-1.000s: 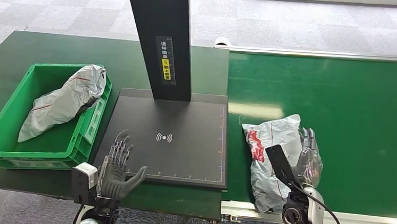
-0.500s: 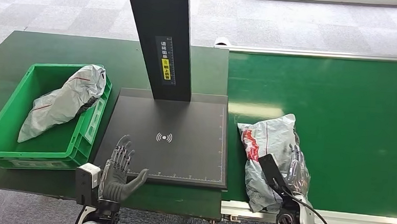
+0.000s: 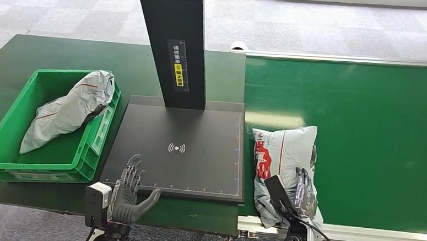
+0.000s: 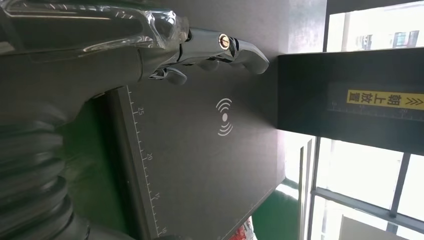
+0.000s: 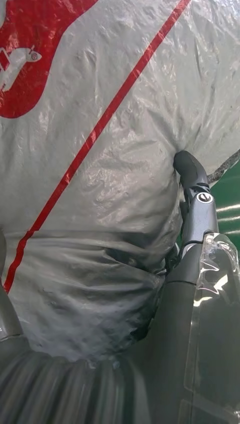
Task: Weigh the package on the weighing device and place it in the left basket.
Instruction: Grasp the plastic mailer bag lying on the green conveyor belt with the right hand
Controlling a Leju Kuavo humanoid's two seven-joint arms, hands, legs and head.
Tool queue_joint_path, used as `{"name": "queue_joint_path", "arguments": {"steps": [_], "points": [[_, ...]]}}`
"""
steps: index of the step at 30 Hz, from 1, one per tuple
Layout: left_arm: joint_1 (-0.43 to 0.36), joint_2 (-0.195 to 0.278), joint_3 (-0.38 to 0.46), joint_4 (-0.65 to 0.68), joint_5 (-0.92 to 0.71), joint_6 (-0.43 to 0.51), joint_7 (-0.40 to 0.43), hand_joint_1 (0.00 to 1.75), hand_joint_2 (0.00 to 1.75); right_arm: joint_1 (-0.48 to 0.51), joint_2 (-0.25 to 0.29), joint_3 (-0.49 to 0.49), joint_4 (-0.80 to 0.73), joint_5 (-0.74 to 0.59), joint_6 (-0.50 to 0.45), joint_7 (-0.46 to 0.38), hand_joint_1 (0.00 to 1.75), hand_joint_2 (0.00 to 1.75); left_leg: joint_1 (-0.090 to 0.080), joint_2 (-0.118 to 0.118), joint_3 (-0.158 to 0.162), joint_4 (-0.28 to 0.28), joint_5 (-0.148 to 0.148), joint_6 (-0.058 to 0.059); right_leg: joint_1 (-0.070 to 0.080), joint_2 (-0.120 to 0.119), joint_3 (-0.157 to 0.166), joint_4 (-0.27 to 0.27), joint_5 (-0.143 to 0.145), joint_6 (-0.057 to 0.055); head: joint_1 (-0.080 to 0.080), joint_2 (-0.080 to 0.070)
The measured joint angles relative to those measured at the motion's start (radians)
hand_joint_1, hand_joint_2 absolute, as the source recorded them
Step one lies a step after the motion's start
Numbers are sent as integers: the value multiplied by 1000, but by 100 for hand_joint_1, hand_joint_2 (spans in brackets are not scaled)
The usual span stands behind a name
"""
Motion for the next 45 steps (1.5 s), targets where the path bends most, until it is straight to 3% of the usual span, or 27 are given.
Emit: {"name": "queue_joint_path", "arguments": {"steps": [4,8,18,27,32,37,41,45], "points": [[-1,0,-1,5,0,0,0,0,175,-11,6,0,23,-1,0,0,0,175,0,0,4,0,0,0,0,0,3,0,0,0,0,0],[-4,1,-3,14,0,0,0,0,175,-22,11,0,51,-9,0,-5,172,175,0,0,7,0,-1,0,0,0,6,0,-1,0,0,0],[-9,4,-8,34,10,6,-7,0,175,-40,14,0,71,-58,-7,-75,175,175,0,2,10,0,-1,0,0,1,9,0,0,0,0,0],[-10,6,-8,35,11,13,-49,0,175,-8,7,2,-57,-120,-67,-111,175,175,0,0,4,0,0,0,0,0,5,0,0,0,0,0],[-29,6,-8,6,-3,3,-60,0,175,-1,-16,3,-239,-127,-132,-130,175,175,-1,0,-1,0,0,0,-1,0,0,0,1,1,0,0],[-30,6,-1,-30,-15,7,-72,0,175,4,-57,6,-542,-153,-185,-179,175,175,-1,0,-3,0,0,0,-1,0,-2,0,0,1,0,0],[-27,5,27,-82,-42,19,-98,0,175,8,-84,30,-758,-223,-115,-179,175,175,0,0,-4,0,0,0,-1,0,-3,0,0,1,0,0],[-36,1,73,-135,-79,18,-100,0,175,0,-90,74,-838,-295,11,-148,175,175,0,0,-4,0,0,0,0,0,-3,0,0,1,0,0]]}}
